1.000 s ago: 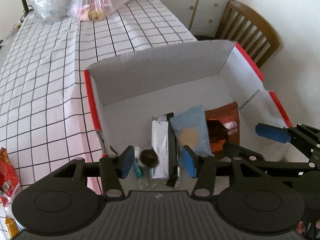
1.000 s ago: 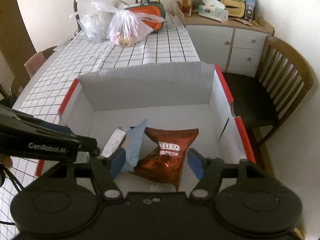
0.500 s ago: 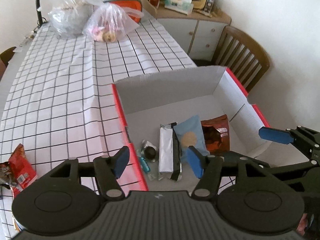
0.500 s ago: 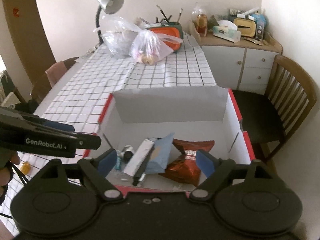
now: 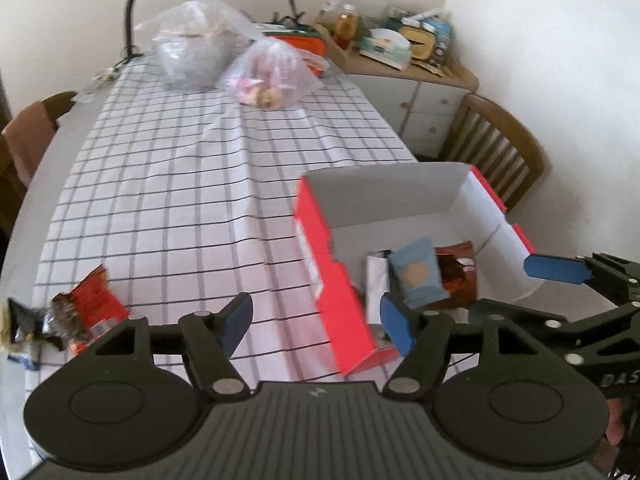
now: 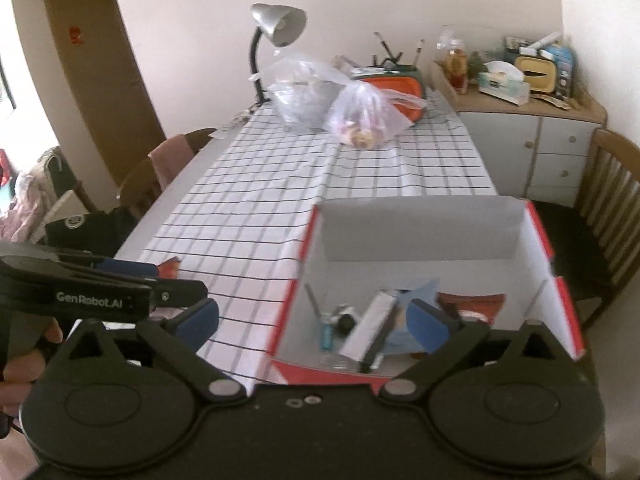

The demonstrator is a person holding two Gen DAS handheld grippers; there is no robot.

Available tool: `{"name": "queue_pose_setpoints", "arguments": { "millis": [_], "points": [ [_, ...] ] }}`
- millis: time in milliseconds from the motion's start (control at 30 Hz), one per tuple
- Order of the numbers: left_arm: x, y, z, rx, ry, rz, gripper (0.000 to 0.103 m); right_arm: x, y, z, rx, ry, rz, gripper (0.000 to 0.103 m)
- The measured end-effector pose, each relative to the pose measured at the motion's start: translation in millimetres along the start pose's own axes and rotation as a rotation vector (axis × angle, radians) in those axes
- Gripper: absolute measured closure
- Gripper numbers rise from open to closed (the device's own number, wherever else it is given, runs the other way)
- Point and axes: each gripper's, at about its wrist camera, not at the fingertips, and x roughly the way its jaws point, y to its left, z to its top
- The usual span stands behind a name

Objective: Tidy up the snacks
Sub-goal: 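Move both open tools back to the snack pile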

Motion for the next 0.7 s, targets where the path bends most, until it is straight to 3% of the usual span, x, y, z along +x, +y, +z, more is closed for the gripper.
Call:
{"name": "queue_pose_setpoints", "arguments": {
  "millis": [333, 700],
  "points": [
    [-23.5, 78.0, -21.7, -0.114, -0.004, 0.049, 0.029, 28.8, 58.6, -6.8, -0.034, 0.048, 0.074, 0.0],
    [-46.5, 168.8, -40.5, -0.204, -0.004, 0.155, 0.029, 66.1, 130.4, -17.7, -0.09, 0.123, 0.149, 0.0]
  ]
}}
